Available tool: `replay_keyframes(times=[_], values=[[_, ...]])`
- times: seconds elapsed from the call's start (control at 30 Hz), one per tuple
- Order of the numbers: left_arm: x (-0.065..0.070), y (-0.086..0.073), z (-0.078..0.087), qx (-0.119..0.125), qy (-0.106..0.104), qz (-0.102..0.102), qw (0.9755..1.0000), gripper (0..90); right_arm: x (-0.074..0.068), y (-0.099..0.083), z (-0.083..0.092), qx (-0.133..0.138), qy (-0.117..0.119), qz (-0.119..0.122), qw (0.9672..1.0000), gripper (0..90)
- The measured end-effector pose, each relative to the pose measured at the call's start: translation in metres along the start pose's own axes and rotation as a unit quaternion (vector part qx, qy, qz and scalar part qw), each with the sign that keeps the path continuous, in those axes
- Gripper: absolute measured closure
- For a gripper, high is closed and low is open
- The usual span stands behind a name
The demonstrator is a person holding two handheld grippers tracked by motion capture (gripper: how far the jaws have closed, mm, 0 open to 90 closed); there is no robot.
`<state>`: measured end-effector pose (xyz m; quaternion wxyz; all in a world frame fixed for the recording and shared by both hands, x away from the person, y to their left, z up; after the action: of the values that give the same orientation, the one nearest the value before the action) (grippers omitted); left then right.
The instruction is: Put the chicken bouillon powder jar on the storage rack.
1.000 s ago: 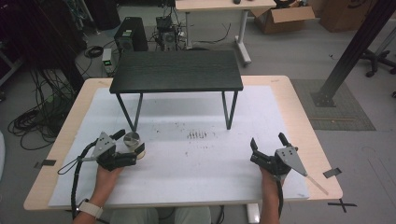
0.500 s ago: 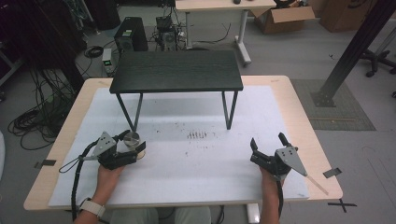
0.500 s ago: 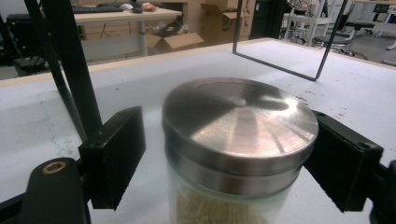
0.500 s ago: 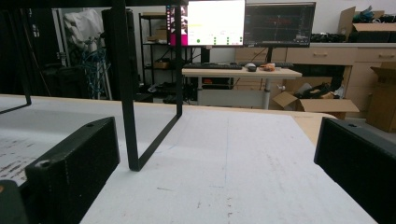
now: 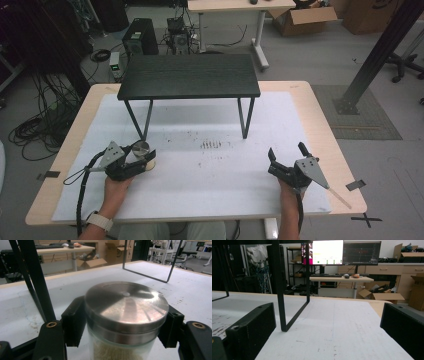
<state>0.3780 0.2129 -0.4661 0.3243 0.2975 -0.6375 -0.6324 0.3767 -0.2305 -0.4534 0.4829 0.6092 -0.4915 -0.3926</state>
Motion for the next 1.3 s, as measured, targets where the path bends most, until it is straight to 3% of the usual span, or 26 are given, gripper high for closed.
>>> replay_keyframes(times=[0.27, 0.9, 1.3], values=[[0.001, 0.0, -0.001, 0.004, -0.004, -0.003, 1.0, 41.7, 0.0, 0.0, 0.0, -0.001, 0.0, -0.001, 1.0, 0.0], [0.0, 0.003, 0.001, 0.002, -0.006, -0.009, 0.9999, 42.6, 0.0, 0.0, 0.0, -0.003, 0.003, -0.001, 1.0, 0.0], [0.001, 0.018, 0.005, 0.004, -0.013, -0.002, 0.9999, 42.6, 0.0, -0.001, -0.001, -0.004, 0.003, -0.001, 1.0, 0.0]])
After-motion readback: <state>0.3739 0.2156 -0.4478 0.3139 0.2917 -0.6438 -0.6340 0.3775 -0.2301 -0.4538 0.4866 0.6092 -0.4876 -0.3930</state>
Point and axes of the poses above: each handheld gripper's, and its own axes: z roughly backward along the jaws, y roughly out of its top, x roughly to its right, the point moved 9 cm from there along -z, roughly forward along the jaws, and after that the axes turned 13 degrees about x, right-handed, at the moved point
